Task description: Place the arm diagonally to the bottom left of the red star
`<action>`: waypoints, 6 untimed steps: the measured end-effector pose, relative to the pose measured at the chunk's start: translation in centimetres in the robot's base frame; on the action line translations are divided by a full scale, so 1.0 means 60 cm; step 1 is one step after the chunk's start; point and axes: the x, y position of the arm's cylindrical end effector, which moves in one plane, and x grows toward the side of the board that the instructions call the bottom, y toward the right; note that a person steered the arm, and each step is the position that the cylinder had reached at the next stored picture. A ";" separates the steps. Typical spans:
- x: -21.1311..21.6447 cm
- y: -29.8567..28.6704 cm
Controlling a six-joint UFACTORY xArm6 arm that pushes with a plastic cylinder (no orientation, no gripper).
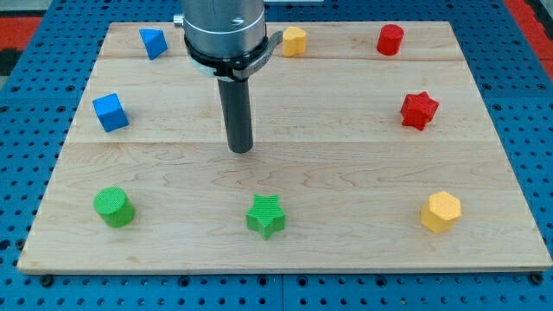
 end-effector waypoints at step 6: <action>-0.039 0.432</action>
